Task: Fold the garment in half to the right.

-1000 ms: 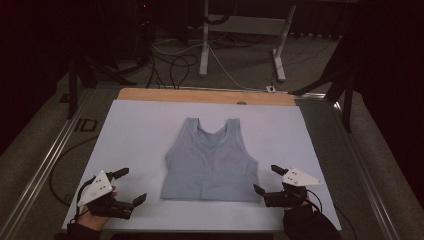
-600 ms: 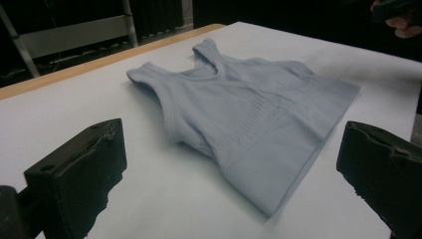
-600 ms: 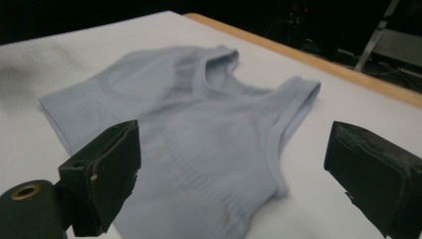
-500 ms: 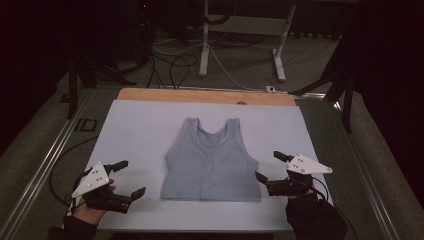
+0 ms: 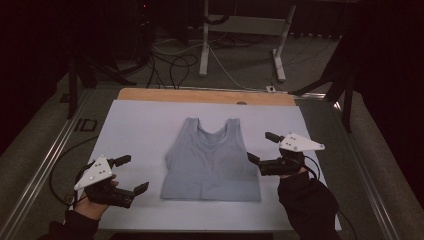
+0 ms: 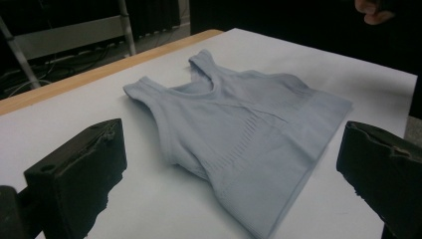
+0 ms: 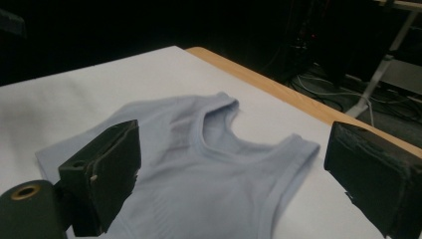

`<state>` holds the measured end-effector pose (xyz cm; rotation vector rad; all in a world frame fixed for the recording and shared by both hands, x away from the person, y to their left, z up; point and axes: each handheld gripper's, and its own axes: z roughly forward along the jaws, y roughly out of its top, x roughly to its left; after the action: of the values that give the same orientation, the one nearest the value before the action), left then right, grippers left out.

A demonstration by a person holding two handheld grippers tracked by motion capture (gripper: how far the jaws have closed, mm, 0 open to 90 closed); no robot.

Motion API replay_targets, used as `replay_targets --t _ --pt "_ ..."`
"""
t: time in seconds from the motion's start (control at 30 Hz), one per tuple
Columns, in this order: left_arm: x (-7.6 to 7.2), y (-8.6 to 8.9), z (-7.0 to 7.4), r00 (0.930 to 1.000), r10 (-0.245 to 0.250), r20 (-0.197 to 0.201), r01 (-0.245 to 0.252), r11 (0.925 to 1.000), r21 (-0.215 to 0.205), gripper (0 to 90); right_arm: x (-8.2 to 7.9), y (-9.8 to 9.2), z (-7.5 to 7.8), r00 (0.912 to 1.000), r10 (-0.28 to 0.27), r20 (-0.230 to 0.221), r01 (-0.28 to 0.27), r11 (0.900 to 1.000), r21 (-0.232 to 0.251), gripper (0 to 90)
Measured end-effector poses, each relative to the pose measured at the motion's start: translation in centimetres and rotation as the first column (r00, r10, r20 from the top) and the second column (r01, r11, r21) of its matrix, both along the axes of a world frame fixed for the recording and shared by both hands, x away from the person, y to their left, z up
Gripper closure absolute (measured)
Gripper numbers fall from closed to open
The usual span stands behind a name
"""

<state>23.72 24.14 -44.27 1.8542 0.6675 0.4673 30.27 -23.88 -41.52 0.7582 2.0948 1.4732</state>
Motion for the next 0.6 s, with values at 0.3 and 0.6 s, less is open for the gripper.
replay_targets --t 0.3,0.6 --pt "0.4 -1.2 -0.1 0.9989 0.028 -0.037 -0.027 0.9994 0.02 0.0 2.3 2.6 0.2 0.9995 0.03 -0.009 -0.03 1.0 -0.002 7.9" --pt "0.8 -2.4 -0.7 0.9964 0.062 -0.058 -0.06 0.9977 0.032 0.0 4.3 5.3 0.7 0.9977 0.065 -0.019 -0.065 0.998 0.002 7.9"
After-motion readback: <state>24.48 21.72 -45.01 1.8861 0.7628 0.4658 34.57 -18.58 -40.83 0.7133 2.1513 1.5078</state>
